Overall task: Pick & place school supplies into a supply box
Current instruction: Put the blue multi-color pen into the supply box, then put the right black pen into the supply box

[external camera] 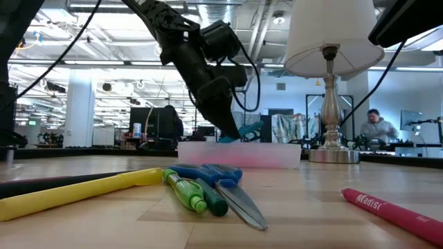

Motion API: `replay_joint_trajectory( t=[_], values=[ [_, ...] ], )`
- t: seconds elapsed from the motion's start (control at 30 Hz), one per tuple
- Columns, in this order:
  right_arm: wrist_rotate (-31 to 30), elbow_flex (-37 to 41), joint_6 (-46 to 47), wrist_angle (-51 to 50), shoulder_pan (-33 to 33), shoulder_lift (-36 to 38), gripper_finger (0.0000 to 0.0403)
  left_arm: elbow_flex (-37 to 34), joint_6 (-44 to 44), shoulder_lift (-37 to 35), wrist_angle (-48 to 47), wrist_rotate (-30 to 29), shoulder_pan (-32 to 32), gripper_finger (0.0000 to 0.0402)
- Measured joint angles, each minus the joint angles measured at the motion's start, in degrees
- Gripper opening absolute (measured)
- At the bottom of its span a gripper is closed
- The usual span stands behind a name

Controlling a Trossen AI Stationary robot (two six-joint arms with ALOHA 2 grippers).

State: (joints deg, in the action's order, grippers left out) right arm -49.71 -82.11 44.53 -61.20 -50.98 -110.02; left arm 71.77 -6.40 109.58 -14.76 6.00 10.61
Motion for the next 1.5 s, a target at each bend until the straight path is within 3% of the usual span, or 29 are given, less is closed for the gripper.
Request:
replay_joint_trajectory(
  t=[0.23,0.67,0.93,1.2,1.5],
  values=[
    [0.07,0.00,0.50,-0.30,0.00,0.00,0.0063,0.06,-0.64,0.02,-0.06,-1.24,0.00,0.0057],
    [0.08,0.00,0.53,-0.28,0.00,0.00,0.0063,0.06,-1.47,0.02,-0.31,-3.80,0.00,0.0144],
    [0.13,0.00,2.36,-0.42,0.08,0.00,0.0063,0.08,-6.52,-4.42,-3.28,-3.65,-2.06,0.0149],
    [5.97,0.02,9.30,-2.06,-0.48,0.00,0.0063,0.10,-4.20,-15.93,-16.40,-6.28,-12.04,0.0128],
    [22.85,0.02,26.66,-10.20,-1.48,0.00,0.0063,-8.61,12.27,-27.96,-20.52,-24.24,-32.21,0.0110]
  ],
)
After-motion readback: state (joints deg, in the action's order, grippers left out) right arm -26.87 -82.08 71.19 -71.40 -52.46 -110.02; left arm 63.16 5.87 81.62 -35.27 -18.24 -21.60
